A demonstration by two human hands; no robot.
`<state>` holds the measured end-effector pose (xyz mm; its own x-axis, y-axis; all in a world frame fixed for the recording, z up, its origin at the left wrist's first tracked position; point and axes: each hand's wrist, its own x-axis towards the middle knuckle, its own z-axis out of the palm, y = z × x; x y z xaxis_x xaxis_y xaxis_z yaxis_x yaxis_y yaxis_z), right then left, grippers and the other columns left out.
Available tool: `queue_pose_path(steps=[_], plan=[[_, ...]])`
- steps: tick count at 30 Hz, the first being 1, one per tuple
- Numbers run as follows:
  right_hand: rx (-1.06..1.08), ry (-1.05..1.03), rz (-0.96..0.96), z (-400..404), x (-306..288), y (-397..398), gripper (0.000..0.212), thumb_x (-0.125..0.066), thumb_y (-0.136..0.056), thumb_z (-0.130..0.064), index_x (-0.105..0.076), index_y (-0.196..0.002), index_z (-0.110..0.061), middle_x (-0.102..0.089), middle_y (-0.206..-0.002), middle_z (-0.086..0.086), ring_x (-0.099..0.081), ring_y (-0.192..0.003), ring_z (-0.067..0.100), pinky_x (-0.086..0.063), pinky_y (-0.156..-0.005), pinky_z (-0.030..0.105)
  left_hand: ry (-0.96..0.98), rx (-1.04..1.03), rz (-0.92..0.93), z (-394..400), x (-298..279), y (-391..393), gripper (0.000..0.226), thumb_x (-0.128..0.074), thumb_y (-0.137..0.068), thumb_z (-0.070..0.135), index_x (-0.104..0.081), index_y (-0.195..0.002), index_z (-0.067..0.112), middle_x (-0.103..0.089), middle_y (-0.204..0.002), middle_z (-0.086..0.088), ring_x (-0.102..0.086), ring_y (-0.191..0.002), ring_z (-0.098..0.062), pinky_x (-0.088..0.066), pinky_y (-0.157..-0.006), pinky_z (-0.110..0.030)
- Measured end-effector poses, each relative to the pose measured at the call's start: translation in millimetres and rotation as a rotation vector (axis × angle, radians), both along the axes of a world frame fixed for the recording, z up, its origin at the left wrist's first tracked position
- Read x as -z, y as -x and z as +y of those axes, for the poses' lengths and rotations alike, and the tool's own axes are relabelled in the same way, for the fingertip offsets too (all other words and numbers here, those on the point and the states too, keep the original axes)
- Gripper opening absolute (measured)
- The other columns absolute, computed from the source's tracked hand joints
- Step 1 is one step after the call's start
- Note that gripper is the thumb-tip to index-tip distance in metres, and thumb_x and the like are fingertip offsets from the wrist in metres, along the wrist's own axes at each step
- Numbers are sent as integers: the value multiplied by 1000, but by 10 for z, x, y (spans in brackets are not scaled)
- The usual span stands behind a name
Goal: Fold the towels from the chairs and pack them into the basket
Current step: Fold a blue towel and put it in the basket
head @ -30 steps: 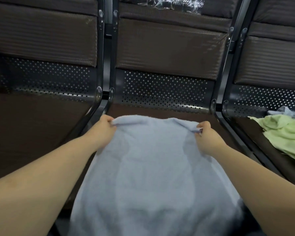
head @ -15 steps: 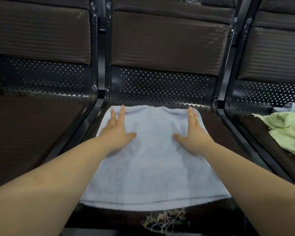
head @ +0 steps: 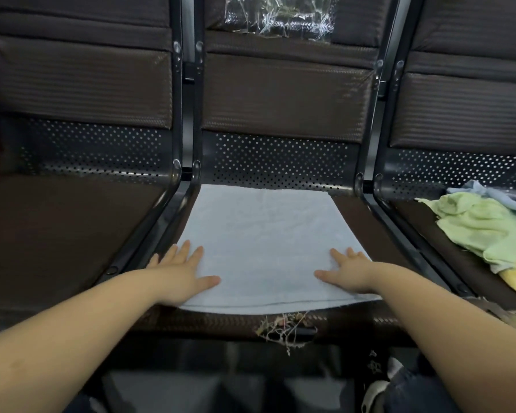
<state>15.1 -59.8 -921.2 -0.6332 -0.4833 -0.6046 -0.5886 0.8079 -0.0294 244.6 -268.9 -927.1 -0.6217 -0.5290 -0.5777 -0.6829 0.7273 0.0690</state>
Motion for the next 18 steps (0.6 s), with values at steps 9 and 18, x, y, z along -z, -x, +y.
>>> queue_pose_path(steps=[9, 18], plan=[[144, 15, 243, 442, -306, -7, 51, -62, -88, -33, -51, -129, -6, -54, -132, 10, -53, -119, 26, -45, -92, 30, 217, -323, 217, 121, -169, -484, 60, -54, -83, 66, -54, -124, 21, -47, -131, -6, -44, -122, -27, -40, -97, -34], [259, -85, 148, 462, -428, -78, 54, -55, -94, -39, -49, -131, -1, -53, -133, 11, -51, -122, 25, -43, -97, 30, -71, -524, 332, 112, -155, -469, 61, -72, -80, 42, -62, -107, -11, -64, -93, -21, -62, -89, -32, -32, -55, -28]])
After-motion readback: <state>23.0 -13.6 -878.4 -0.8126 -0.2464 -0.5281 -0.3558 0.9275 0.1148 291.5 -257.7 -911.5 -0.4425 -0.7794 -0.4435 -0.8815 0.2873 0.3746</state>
